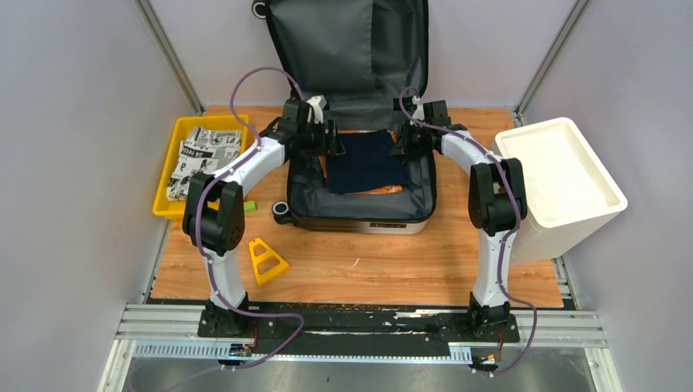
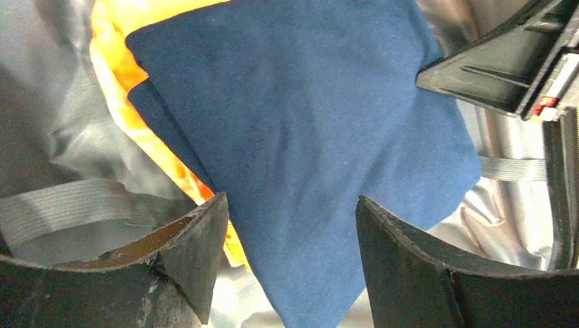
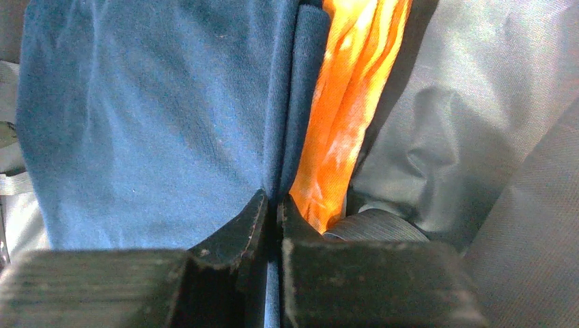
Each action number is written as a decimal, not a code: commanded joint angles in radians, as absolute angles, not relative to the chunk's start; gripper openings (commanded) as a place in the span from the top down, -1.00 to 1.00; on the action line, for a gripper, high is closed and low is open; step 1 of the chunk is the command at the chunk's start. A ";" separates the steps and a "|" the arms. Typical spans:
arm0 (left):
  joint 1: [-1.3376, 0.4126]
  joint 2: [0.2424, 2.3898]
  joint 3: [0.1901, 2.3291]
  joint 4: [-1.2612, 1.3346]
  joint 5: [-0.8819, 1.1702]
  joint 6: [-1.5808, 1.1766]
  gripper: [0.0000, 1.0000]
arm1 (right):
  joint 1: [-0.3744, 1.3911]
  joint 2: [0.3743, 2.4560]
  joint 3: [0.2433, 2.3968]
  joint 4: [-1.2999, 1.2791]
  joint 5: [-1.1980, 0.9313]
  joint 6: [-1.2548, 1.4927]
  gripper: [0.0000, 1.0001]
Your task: Open, take out, and arrange the luggage
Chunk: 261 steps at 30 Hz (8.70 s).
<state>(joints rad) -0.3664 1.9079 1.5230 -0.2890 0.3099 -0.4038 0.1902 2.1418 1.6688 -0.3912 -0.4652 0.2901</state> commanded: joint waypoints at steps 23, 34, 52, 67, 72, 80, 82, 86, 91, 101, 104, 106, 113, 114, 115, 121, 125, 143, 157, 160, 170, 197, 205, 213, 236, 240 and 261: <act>-0.354 1.981 1.505 -0.252 0.332 -0.433 -0.40 | 0.164 2.155 1.663 -0.360 -0.419 0.267 1.00; -0.354 1.934 1.563 -0.280 0.360 -0.424 0.79 | 0.167 2.094 1.663 -0.359 -0.433 0.295 1.00; -0.356 1.959 1.626 -0.356 0.370 -0.397 0.56 | 0.182 2.083 1.669 -0.358 -0.459 0.318 1.00; -0.295 1.938 1.537 -0.263 0.367 -0.351 -0.52 | 0.178 2.094 1.653 -0.358 -0.439 0.297 1.00; -0.295 1.989 1.532 -0.216 0.401 -0.384 -0.53 | 0.175 2.105 1.657 -0.357 -0.445 0.302 1.00; -0.295 2.013 1.509 -0.108 0.467 -0.421 -0.31 | 0.174 2.107 1.658 -0.359 -0.438 0.293 1.00; -0.295 2.017 1.510 -0.108 0.460 -0.428 -0.31 | 0.174 2.111 1.661 -0.358 -0.441 0.294 1.00; -0.296 2.017 1.494 -0.087 0.455 -0.445 -0.35 | 0.174 2.114 1.662 -0.358 -0.442 0.296 1.00; -0.296 2.023 1.485 -0.057 0.467 -0.482 -0.37 | 0.174 2.116 1.663 -0.359 -0.443 0.298 1.00; -0.297 2.041 1.492 -0.031 0.482 -0.513 -0.19 | 0.173 2.109 1.658 -0.359 -0.449 0.303 1.00; -0.297 2.029 1.503 -0.033 0.491 -0.514 0.17 | 0.175 2.110 1.660 -0.359 -0.461 0.308 1.00; -0.298 2.017 1.513 -0.036 0.492 -0.513 0.49 | 0.174 2.107 1.661 -0.353 -0.470 0.315 1.00; -0.319 1.996 1.569 -0.095 0.472 -0.467 0.51 | 0.174 2.093 1.663 -0.340 -0.477 0.328 1.00; -0.321 1.998 1.574 -0.099 0.472 -0.465 0.53 | 0.174 2.094 1.663 -0.340 -0.477 0.328 1.00; -0.322 2.002 1.579 -0.105 0.474 -0.466 0.53 | 0.174 2.093 1.664 -0.339 -0.477 0.328 1.00; -0.336 1.999 1.579 -0.115 0.465 -0.463 0.37 | 0.174 2.098 1.660 -0.341 -0.494 0.327 1.00; -0.338 2.005 1.590 -0.136 0.462 -0.449 0.64 | 0.176 2.092 1.660 -0.340 -0.504 0.341 1.00; -0.341 1.945 1.723 -0.355 0.372 -0.379 1.00 | 0.193 2.017 1.625 -0.296 -0.546 0.411 1.00; -0.341 1.971 1.720 -0.379 0.327 -0.369 1.00 | 0.193 2.018 1.621 -0.278 -0.528 0.414 1.00; -0.341 1.994 1.693 -0.303 0.373 -0.385 1.00 | 0.185 2.038 1.627 -0.279 -0.511 0.405 1.00; -0.341 2.023 1.673 -0.286 0.358 -0.392 1.00 | 0.156 2.057 1.617 -0.275 -0.507 0.394 1.00; -0.234 1.738 1.830 -0.710 0.190 -0.068 1.00 | 0.392 1.941 1.763 -0.252 -0.530 0.573 1.00; -0.107 1.644 1.802 -0.786 0.154 0.119 1.00 | 0.538 2.016 1.862 -0.175 -0.471 0.657 1.00; 0.055 1.591 1.738 -0.743 0.092 0.180 1.00 | 0.664 2.198 2.025 -0.064 -0.427 0.730 1.00; 0.266 1.708 1.604 -0.581 -0.074 0.350 1.00 | 0.807 2.690 2.387 0.418 -0.274 0.802 0.90; 0.284 1.785 1.600 -0.521 -0.101 0.373 1.00 | 0.788 2.589 2.251 0.447 -0.335 0.750 0.19; 0.320 2.033 1.660 -0.286 -0.370 0.462 1.00 | 0.650 1.924 1.645 0.411 -0.541 0.553 0.09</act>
<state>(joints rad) 0.2996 2.0460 1.6634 -0.4271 -0.2695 0.4339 0.6884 1.9160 1.6829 0.5106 -0.5274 0.5373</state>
